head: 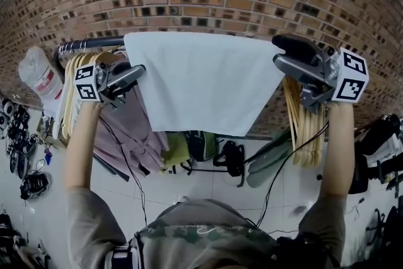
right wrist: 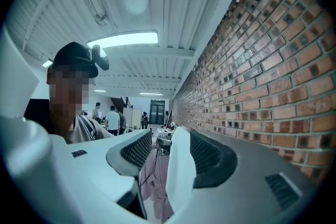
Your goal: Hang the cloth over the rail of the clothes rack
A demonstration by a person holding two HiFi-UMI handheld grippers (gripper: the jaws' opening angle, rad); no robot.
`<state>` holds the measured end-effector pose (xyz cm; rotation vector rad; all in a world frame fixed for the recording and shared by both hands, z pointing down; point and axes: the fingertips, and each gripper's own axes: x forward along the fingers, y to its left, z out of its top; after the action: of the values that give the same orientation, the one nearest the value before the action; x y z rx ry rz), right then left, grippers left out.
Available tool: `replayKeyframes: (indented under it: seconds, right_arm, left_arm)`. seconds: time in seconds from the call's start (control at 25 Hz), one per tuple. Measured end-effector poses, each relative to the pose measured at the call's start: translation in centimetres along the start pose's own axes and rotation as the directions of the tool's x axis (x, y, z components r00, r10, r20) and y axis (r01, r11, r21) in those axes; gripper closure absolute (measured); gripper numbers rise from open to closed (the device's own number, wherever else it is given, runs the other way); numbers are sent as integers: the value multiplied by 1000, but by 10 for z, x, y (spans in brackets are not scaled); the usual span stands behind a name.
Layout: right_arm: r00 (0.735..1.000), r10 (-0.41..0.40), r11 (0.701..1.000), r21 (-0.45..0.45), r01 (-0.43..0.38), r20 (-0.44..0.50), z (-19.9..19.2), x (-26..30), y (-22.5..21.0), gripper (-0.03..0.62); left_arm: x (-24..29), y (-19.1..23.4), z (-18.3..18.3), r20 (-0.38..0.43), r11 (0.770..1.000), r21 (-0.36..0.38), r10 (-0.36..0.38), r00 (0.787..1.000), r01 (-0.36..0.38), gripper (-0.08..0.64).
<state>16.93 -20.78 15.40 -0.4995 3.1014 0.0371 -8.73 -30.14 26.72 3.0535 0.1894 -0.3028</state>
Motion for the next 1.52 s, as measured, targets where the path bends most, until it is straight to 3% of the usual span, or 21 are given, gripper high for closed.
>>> replayKeyframes:
  seconds: [0.16,0.4,0.56,0.72,0.96,1.16,1.4,1.44,1.48,1.52]
  right_arm:
    - [999,-30,999,30,30,-14,-44,-14,3,360]
    - [993,-75,988,144,60,96,-91,-40,-1,360]
    - [988,-154,983,104,150,30,-123,-49,-9,360]
    - [966,-259,965,48,260,-15,-146,-60,-25,360]
    - [916,-402,914,63,402,-9,-170,-76,-45,360]
    - [908,-417,908,23,418,-32,-176,-78,-59,360]
    - [945,-323,944,85,318,52,-168,-62,-52,362]
    - [947,-316,947,84,311,55,-168,-60,-51,400]
    - [948,-313,948,83,308,55,-167,-58,-52,496]
    - [949,-312,948,86,307,53,-167,-57,-52,511]
  left_arm:
    - [1,3,-2,6,1000,-10,2,1000,-2,541]
    - [-2,3,-8,-12,1000,-10,3,1000,-3,541]
    - [-2,1,-6,-5,1000,12,11,1000,-11,541]
    - [-6,1,-5,1,1000,18,26,1000,-26,541]
    - [-7,7,-8,1,999,-7,42,999,-42,541]
    - [-8,8,-12,22,998,-9,62,998,-62,541]
    - [-6,9,-15,9,997,-3,73,997,-73,541]
    - [-7,10,-15,9,997,-1,76,997,-76,541]
    - [-7,10,-15,8,997,1,78,997,-78,541]
    - [-7,10,-14,8,997,4,80,997,-80,541]
